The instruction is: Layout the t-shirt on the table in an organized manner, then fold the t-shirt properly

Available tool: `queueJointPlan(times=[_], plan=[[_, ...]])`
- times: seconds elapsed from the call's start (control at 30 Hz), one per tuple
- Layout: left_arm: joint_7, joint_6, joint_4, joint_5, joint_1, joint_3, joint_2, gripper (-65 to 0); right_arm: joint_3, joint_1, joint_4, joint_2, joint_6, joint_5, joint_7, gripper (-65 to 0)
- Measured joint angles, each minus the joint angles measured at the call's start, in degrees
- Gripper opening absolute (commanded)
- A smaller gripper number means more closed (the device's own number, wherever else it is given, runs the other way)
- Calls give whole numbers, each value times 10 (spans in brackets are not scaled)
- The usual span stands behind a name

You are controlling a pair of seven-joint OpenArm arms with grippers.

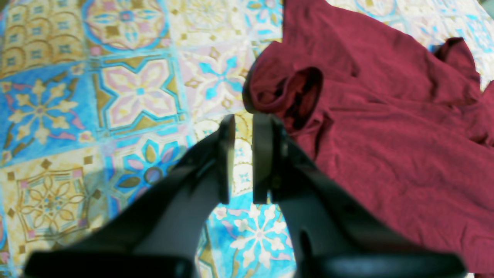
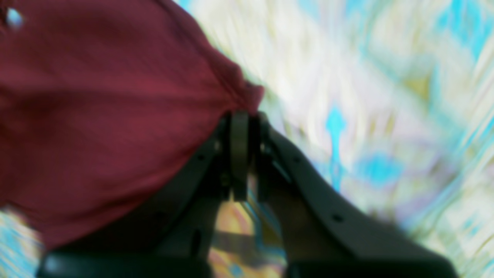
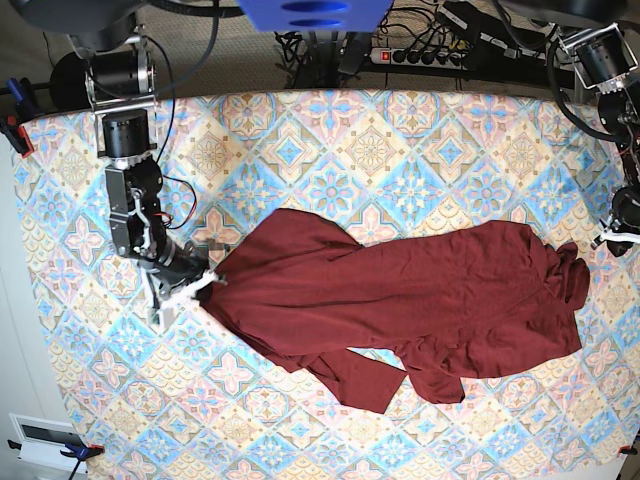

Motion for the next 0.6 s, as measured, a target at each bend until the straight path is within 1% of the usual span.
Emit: queueJointPlan(times=[0.1,0.17,0.23,0.3,0.4,0.53,0.6], plan=[[0,0,0,-2,2,0,-1,-562,92,5,37,-3,9,7,1,-650],[-1,-1,0,1,11,1,-2,-562,149,8,43,4,2,5,7,-650],[-2,-25,1,-3,29,5,-5,-562,188,9,42,18,-1,1,0,-650],[6,-57,0,6,45,25,-12,-562,214,23,30,38,-6,-3,-4,-650],[-2,-100,0,-5,66,84,-42,-562,243,63,6,59,1,1,3,-650],[-2,-95,1,3,82,148,-48,-559,256,80,-20,82,-2,0,7,-650],[3,-97,1,2,84,183,-45,-532,256,73,-22,86,-4,-3,3,-650]])
